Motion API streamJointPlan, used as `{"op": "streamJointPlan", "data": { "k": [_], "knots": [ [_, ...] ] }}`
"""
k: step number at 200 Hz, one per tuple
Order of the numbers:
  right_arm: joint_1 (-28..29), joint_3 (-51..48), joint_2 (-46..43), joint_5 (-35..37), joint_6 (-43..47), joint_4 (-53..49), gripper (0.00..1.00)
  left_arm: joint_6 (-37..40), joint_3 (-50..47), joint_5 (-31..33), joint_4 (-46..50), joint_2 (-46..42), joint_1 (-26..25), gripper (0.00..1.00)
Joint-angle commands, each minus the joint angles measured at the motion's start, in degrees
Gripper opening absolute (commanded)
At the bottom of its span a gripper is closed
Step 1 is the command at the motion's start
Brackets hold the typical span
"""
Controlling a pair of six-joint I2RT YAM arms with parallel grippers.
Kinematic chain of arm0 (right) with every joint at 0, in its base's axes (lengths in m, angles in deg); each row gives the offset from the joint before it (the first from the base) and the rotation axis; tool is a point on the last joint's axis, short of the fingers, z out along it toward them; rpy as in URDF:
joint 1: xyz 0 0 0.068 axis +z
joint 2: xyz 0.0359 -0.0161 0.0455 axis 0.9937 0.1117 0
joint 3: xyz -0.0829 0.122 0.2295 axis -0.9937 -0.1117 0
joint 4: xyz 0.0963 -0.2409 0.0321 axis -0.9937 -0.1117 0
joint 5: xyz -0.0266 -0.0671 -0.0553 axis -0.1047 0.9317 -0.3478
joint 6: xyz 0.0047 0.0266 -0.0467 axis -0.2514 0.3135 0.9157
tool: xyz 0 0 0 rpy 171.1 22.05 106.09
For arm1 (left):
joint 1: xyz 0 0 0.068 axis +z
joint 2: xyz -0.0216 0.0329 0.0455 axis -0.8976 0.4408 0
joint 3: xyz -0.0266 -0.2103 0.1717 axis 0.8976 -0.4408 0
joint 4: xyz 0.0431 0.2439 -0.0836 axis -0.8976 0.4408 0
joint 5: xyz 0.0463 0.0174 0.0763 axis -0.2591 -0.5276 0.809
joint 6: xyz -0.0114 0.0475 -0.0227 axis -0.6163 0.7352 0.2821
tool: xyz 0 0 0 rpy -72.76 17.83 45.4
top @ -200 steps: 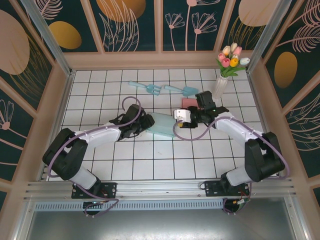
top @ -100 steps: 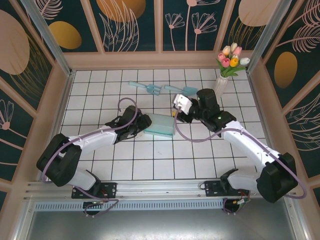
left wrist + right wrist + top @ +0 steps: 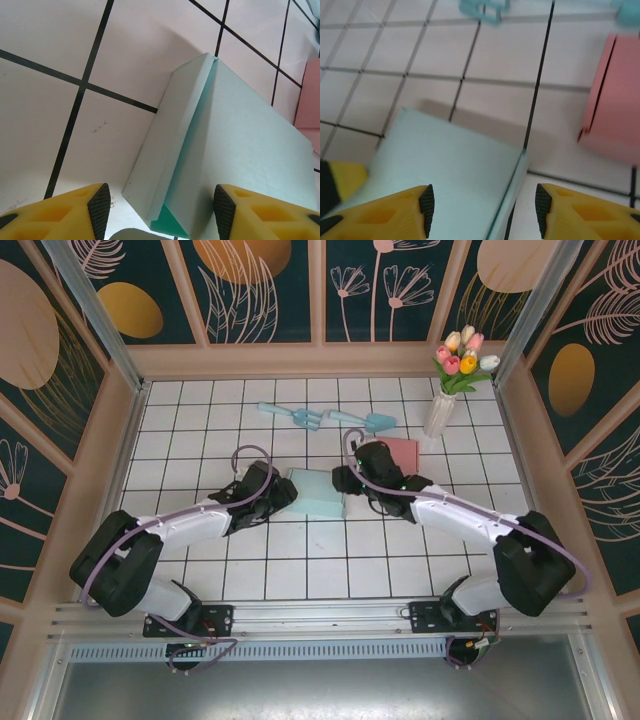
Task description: Fold the paper box
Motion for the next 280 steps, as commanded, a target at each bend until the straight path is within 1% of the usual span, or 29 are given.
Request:
{"op": "streamJointPlan", "data": {
  "k": [1, 36, 63, 87, 100, 119, 141, 173, 197, 222, 251, 259, 272, 280],
  "knots": [
    [0.78, -1.23, 2.50, 1.13, -5.77, 6.54, 0.58, -0.38, -1.55, 1.28, -2.09, -0.87, -0.17, 0.59],
    [1.15, -0.81, 8.42, 2.11, -4.73, 7.11, 0.59, -0.38, -2.73, 2.49, -3.76, 0.19, -0.17, 0.59],
    [1.42, -0.62, 12.07, 2.55, -4.44, 8.37, 0.60, -0.81, -3.77, 2.09, -5.87, 0.91, -0.23, 0.59],
    [1.63, -1.53, 13.90, 2.20, -4.44, 10.24, 0.60, -0.37, -4.96, 2.28, -7.28, 0.07, -0.19, 0.59],
    [1.85, -2.58, 13.96, 2.13, -4.61, 11.42, 0.60, 0.77, -5.80, 3.18, -7.44, -1.22, -0.21, 0.61],
    [2.05, -4.79, 13.32, 2.30, -4.87, 13.43, 0.60, 2.43, -7.71, 4.82, -7.17, -5.03, -0.19, 0.67],
    [2.12, -7.14, 12.40, 2.89, -4.88, 15.61, 0.60, 2.87, -11.64, 8.92, -7.18, -12.88, -0.24, 0.80],
    [2.12, -9.55, 12.25, 3.98, -4.45, 18.12, 0.60, 4.07, -17.97, 12.96, -8.57, -24.83, -0.23, 0.85],
    [2.12, -10.79, 12.19, 3.39, -3.77, 19.94, 0.60, 6.48, -20.69, 13.28, -10.36, -29.11, -0.23, 0.87],
    [2.08, -11.81, 12.06, 2.88, -2.65, 21.38, 0.60, 9.11, -19.41, 12.75, -9.64, -27.29, -0.18, 0.87],
    [2.16, -13.56, 11.34, 2.56, -1.77, 23.32, 0.60, 10.56, -17.21, 9.92, -11.55, -21.63, -0.46, 0.87],
    [2.16, -14.09, 11.16, 2.63, -1.63, 23.82, 0.60, 10.63, -16.60, 10.11, -12.27, -20.05, -0.99, 0.88],
    [2.12, -14.82, 10.94, 2.76, -1.30, 24.43, 0.60, 9.86, -14.86, 12.26, -11.63, -17.50, -2.07, 0.91],
    [2.19, -15.30, 10.80, 2.99, -1.20, 24.65, 0.60, 9.35, -13.39, 14.07, -10.43, -15.83, -2.93, 0.98]
  ]
}}
